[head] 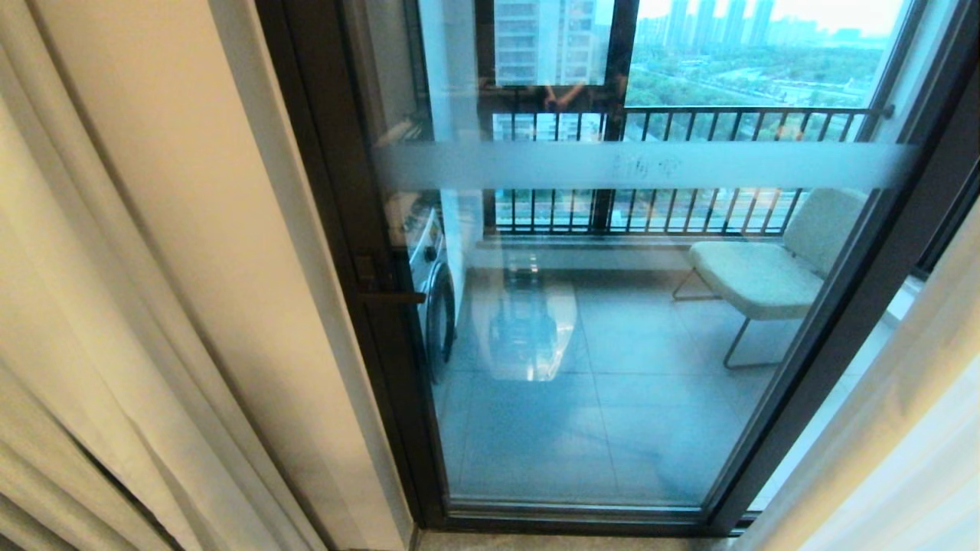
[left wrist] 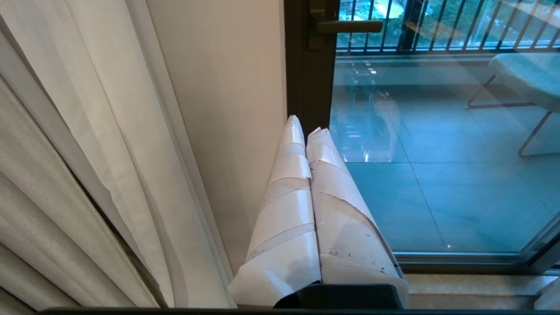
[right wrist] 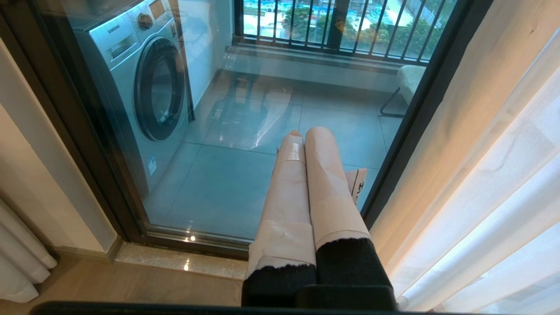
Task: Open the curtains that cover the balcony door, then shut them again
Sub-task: Pull the inner curtains open on both sides
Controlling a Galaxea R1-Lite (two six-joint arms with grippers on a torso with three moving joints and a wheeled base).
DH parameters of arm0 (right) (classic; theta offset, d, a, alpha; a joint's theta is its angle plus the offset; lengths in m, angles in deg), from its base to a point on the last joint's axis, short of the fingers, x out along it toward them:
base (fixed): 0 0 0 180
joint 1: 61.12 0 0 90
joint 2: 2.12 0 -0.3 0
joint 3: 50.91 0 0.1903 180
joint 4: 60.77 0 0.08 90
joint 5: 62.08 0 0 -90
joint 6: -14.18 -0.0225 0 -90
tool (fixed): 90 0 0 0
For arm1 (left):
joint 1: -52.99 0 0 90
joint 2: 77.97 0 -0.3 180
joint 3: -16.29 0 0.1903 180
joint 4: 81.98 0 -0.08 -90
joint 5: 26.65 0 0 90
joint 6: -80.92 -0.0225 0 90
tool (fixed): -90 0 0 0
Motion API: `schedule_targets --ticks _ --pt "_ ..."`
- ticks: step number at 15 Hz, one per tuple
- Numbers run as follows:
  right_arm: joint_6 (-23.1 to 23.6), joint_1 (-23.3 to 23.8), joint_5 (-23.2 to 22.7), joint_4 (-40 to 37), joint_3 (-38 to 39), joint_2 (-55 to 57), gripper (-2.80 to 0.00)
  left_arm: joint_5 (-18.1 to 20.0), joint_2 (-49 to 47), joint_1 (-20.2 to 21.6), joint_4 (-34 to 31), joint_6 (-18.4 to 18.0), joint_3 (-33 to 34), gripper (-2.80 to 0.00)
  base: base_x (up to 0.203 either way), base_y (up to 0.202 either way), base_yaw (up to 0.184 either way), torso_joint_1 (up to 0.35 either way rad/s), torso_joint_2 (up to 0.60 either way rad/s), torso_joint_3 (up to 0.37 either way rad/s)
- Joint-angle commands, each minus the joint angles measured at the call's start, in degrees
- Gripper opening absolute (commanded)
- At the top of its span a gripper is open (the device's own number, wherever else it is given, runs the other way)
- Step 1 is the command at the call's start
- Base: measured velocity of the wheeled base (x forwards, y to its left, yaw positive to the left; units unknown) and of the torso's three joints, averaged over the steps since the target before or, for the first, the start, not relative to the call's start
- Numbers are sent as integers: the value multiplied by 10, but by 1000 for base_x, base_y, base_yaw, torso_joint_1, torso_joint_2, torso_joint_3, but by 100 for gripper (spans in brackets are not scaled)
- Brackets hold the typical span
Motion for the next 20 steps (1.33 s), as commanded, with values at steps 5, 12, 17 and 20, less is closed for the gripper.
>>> schedule_targets --ticks 5,12,17,20 --pt "1 0 -1 0 0 0 -280 1 1 0 1 5 0 -280 0 0 0 0 0 0" --pt "1 0 -1 0 0 0 -280 1 1 1 1 5 0 -280 0 0 0 0 0 0" --pt "1 0 -1 0 0 0 -280 0 1 1 1 5 0 -280 -2 -143 1 2 2 1" --pt "1 0 0 0 0 0 -280 0 1 0 1 5 0 -280 0 -189 0 2 2 0"
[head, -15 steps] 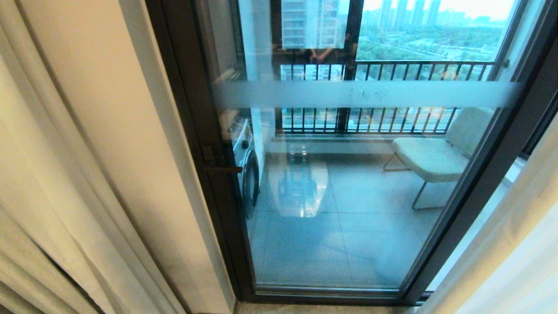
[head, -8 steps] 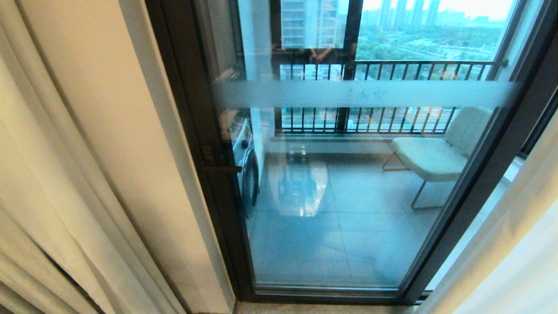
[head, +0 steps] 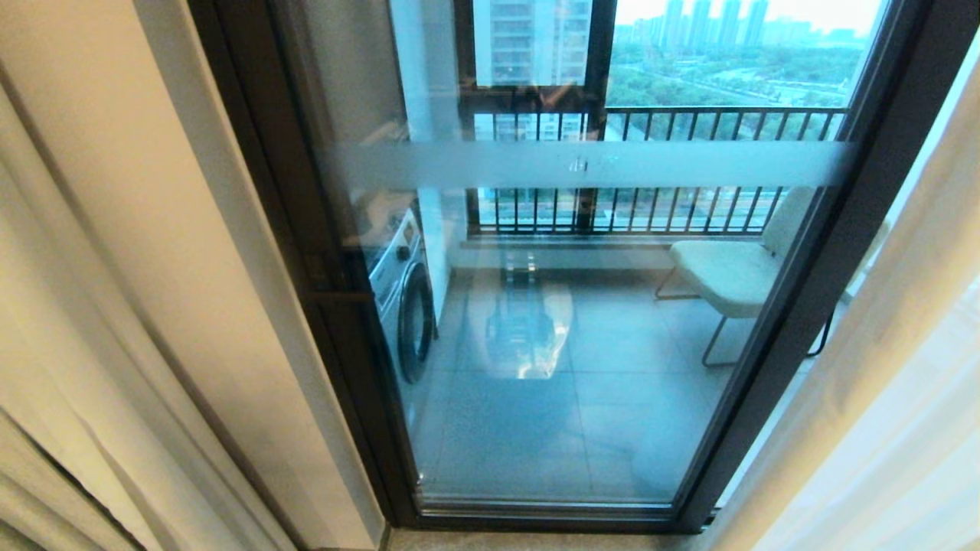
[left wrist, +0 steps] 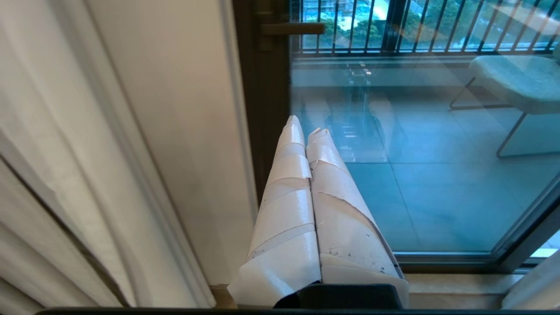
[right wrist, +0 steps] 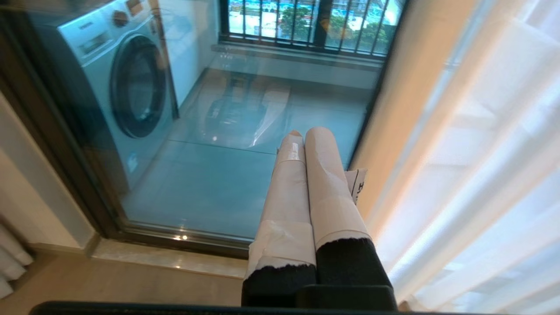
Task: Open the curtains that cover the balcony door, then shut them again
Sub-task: Pull the inner curtains open on both sides
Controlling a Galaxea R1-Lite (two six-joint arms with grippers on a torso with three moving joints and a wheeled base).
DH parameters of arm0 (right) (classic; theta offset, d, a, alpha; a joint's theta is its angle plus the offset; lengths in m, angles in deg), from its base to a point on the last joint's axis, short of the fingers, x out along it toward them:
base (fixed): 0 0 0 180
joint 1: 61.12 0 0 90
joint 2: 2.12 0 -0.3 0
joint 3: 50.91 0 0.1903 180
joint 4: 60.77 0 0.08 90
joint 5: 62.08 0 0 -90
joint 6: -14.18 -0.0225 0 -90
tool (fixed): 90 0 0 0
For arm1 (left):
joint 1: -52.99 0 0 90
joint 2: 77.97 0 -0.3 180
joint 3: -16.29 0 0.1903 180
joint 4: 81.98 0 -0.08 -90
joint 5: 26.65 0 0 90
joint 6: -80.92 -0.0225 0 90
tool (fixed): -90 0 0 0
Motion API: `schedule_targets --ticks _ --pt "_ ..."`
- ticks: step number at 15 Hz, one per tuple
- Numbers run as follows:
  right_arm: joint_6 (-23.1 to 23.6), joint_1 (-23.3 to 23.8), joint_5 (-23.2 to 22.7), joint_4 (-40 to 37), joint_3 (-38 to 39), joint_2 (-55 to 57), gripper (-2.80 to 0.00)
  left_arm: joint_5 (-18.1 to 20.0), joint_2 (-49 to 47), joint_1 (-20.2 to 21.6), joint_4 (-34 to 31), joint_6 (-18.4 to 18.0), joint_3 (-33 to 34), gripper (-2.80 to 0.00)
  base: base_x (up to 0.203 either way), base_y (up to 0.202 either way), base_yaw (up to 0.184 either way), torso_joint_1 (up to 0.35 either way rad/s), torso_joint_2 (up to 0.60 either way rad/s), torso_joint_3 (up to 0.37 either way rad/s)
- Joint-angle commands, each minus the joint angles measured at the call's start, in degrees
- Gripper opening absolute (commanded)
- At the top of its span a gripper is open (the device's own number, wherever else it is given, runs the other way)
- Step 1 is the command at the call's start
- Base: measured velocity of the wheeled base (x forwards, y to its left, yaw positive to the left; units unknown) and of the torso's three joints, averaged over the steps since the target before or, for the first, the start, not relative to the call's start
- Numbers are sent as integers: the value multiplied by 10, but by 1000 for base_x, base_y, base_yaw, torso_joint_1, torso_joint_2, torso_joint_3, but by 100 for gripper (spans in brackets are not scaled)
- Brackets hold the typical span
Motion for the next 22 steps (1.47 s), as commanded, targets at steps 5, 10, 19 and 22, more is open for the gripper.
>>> schedule_targets --ticks 5,10,19,22 --pt "0 0 -1 0 0 0 -280 1 1 0 0 1 0 -280 0 -190 2 1 3 0" --pt "0 0 0 0 0 0 -280 1 1 0 0 1 0 -280 0 -190 2 4 3 3" --pt "0 0 0 0 0 0 -280 0 1 0 0 0 0 -280 0 -189 3 2 3 3" --pt "0 0 0 0 0 0 -280 0 1 0 0 1 0 -280 0 -187 1 2 3 4"
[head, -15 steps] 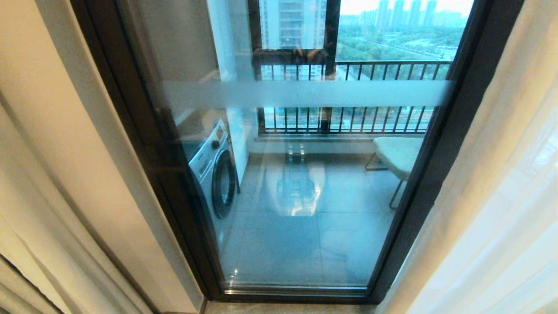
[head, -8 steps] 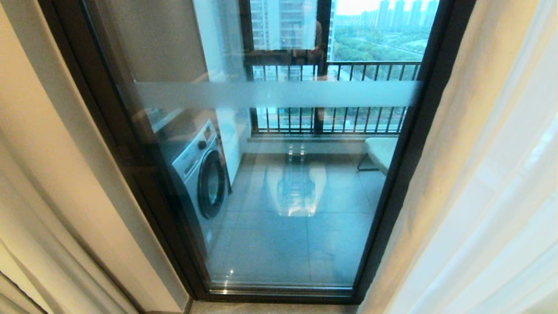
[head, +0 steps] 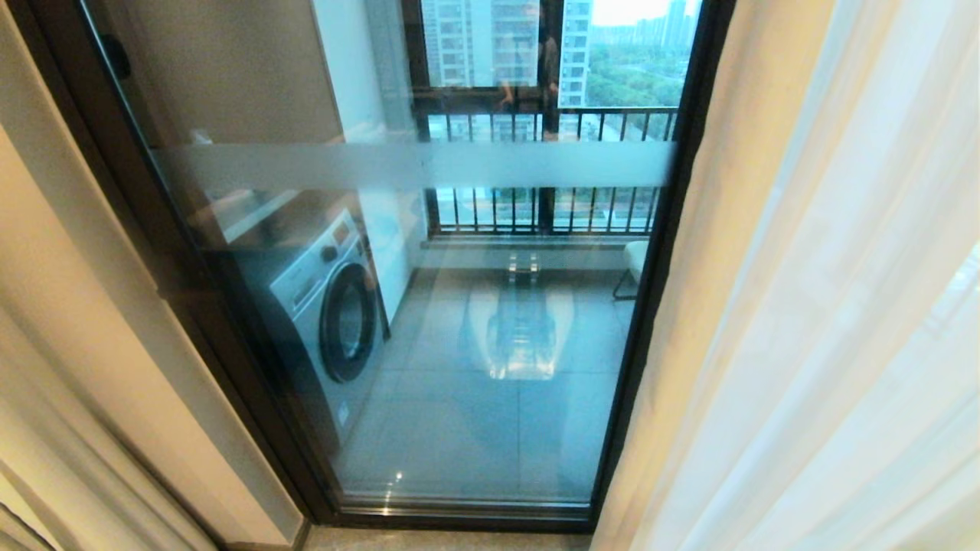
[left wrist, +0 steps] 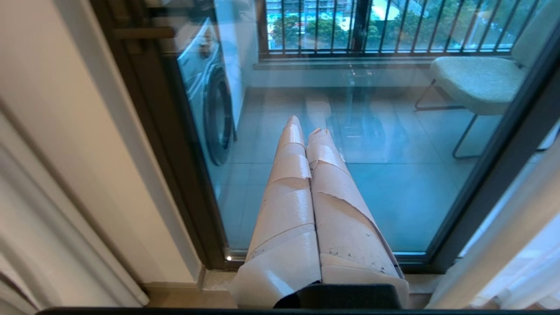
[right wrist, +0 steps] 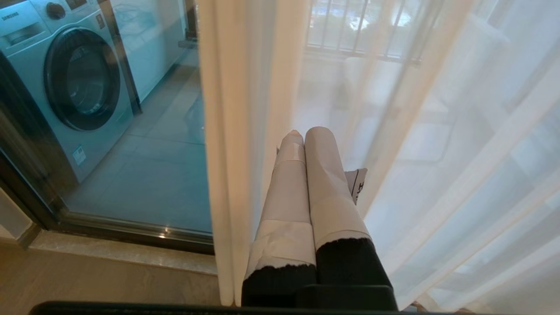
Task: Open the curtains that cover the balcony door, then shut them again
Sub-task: Pull the inner curtains open on both sides
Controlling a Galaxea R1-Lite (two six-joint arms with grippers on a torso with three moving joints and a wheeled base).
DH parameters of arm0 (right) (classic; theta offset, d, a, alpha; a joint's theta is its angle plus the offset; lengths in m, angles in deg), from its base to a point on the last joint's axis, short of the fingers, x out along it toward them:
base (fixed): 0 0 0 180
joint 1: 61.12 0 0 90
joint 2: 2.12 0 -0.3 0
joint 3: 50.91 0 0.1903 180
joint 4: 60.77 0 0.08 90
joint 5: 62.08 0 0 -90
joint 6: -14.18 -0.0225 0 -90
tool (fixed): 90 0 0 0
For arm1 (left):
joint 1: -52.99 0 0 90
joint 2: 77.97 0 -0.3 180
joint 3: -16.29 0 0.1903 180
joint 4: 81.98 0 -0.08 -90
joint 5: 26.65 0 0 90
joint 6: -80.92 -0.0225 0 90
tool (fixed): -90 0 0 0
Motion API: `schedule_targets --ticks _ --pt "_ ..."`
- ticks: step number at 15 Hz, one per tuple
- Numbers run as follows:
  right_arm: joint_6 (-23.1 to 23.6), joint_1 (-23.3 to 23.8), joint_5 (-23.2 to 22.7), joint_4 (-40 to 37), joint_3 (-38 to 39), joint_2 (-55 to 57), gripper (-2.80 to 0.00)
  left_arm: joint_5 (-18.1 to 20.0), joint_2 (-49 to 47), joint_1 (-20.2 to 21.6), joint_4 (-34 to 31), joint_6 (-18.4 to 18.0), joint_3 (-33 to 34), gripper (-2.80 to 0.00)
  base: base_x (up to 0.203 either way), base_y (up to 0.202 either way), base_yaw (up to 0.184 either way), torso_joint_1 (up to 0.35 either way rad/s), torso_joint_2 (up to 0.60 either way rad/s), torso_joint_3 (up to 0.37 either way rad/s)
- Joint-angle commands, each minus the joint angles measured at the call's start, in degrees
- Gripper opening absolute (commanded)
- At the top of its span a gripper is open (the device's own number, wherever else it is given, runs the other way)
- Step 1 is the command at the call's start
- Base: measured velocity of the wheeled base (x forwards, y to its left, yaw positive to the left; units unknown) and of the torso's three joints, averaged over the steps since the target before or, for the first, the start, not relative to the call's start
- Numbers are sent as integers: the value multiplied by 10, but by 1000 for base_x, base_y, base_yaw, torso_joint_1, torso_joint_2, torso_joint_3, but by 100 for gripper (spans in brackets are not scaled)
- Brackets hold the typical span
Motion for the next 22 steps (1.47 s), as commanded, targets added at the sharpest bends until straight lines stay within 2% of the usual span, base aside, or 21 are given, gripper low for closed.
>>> schedule_targets --ticks 1,19,22 --pt "0 0 -1 0 0 0 -280 0 1 0 0 0 0 -280 0 -140 1 2 2 0" --pt "0 0 -1 0 0 0 -280 -1 1 0 0 1 0 -280 0 -5 0 0 0 0" --pt "15 0 0 2 0 0 -280 -1 1 0 0 1 0 -280 0 0 0 0 0 0"
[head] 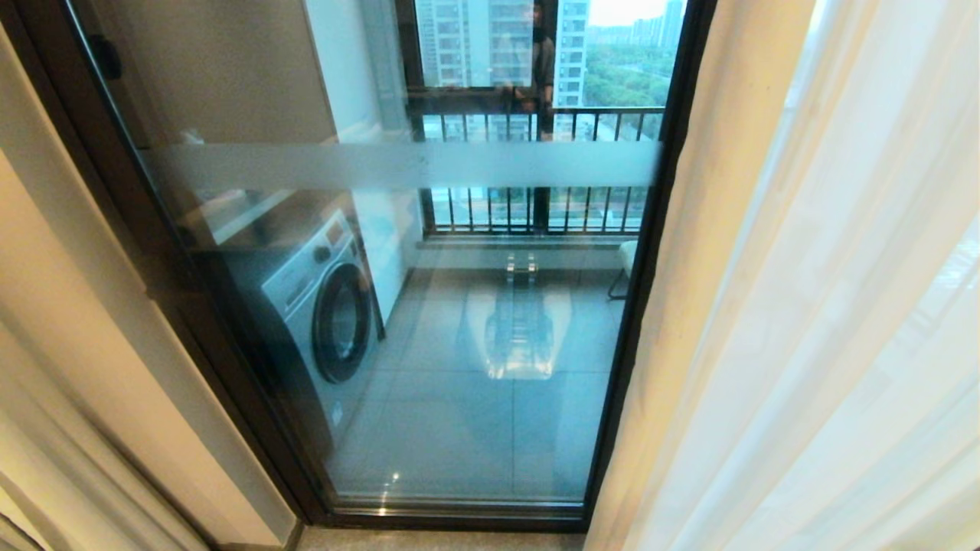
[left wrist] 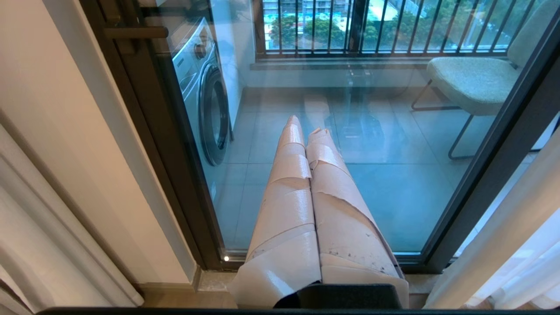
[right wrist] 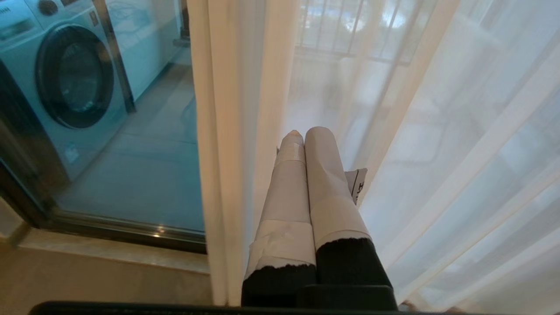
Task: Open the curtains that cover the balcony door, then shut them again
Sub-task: Pull the inner curtains open on both sides
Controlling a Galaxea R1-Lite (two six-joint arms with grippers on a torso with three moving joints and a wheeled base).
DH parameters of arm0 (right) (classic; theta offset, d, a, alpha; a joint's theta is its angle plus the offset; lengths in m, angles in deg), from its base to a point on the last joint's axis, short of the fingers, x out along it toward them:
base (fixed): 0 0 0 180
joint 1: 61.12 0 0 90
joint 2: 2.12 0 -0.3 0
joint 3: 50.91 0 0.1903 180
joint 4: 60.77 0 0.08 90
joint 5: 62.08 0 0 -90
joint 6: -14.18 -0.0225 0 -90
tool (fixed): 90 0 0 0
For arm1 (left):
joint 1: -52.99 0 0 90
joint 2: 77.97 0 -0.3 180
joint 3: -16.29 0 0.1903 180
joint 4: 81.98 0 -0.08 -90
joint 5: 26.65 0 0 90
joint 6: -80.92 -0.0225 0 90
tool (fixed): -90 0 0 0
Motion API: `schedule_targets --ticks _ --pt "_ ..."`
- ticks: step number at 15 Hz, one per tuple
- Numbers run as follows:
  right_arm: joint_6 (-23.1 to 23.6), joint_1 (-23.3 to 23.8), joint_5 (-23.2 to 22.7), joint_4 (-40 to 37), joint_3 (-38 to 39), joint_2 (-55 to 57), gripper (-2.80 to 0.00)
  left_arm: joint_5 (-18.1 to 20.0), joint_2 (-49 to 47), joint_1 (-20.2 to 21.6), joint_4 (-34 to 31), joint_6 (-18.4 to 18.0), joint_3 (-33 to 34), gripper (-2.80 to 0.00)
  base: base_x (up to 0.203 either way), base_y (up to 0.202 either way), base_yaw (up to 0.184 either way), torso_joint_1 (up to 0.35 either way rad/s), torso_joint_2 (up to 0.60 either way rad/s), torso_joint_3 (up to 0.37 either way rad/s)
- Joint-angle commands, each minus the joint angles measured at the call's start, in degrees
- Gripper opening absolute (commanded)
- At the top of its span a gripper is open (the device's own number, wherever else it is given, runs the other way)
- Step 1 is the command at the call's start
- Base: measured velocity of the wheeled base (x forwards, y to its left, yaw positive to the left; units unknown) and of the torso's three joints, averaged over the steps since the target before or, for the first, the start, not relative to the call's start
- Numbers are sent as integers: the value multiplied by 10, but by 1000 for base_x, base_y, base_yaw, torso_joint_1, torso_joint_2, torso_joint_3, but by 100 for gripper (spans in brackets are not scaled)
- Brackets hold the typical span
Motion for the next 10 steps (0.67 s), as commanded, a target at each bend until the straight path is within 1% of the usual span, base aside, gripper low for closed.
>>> schedule_targets --ticks 1,2,4,5,10 --pt "18 0 0 9 -3 0 -280 0 1 0 0 0 0 -280 0 0 0 0 0 0" --pt "19 0 -5 13 -9 0 -280 0 1 0 0 0 0 -280 0 0 0 0 0 0" --pt "18 0 -50 2 -57 3 -280 0 1 0 0 0 0 -280 0 0 0 0 0 0" --pt "18 0 -65 -8 -83 16 -280 0 1 0 0 0 0 -280 0 0 0 0 0 0" --pt "18 -4 -135 -9 -191 132 -280 0 1 0 0 0 0 -280 0 0 0 0 0 0"
